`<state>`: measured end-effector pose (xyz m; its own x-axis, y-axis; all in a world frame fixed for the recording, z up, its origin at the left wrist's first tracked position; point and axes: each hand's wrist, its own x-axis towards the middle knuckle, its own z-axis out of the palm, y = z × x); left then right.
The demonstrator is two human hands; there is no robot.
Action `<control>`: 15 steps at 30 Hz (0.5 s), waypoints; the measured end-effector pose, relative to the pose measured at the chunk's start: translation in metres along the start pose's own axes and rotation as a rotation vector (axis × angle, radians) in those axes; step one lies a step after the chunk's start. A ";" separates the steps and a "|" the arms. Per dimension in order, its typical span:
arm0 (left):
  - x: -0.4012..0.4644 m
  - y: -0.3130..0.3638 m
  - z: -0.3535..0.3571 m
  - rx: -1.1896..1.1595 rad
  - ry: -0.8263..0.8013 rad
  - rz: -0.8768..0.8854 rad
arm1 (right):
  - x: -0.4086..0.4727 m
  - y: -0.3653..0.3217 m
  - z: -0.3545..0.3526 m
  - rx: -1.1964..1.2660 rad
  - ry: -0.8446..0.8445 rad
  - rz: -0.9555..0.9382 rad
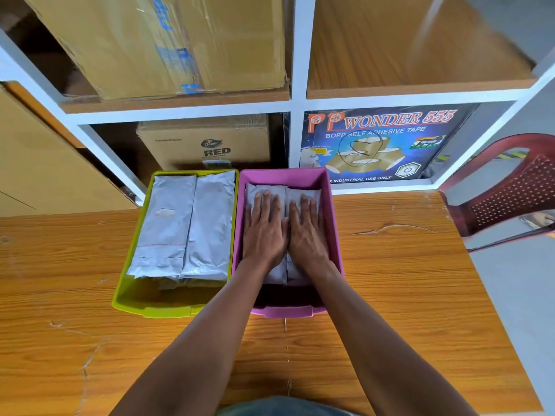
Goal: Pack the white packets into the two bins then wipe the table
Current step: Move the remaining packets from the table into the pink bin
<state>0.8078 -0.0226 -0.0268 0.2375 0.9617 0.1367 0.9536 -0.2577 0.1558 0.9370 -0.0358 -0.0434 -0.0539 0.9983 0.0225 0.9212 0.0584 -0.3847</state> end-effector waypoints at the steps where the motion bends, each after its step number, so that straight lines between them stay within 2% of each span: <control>1: 0.000 0.002 -0.002 0.016 0.033 -0.001 | 0.000 0.000 -0.001 0.009 0.029 -0.008; 6: -0.003 0.001 0.000 0.073 0.106 0.070 | 0.008 0.007 0.007 0.077 0.134 -0.060; 11: 0.004 -0.003 0.013 0.015 0.038 0.019 | 0.015 0.013 0.021 0.036 0.033 0.007; 15: 0.008 -0.005 0.024 0.050 0.049 0.030 | 0.018 0.016 0.023 -0.007 -0.019 0.022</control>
<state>0.8089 -0.0113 -0.0496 0.2577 0.9477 0.1881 0.9545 -0.2799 0.1025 0.9425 -0.0168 -0.0702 -0.0410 0.9991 -0.0039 0.9250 0.0365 -0.3782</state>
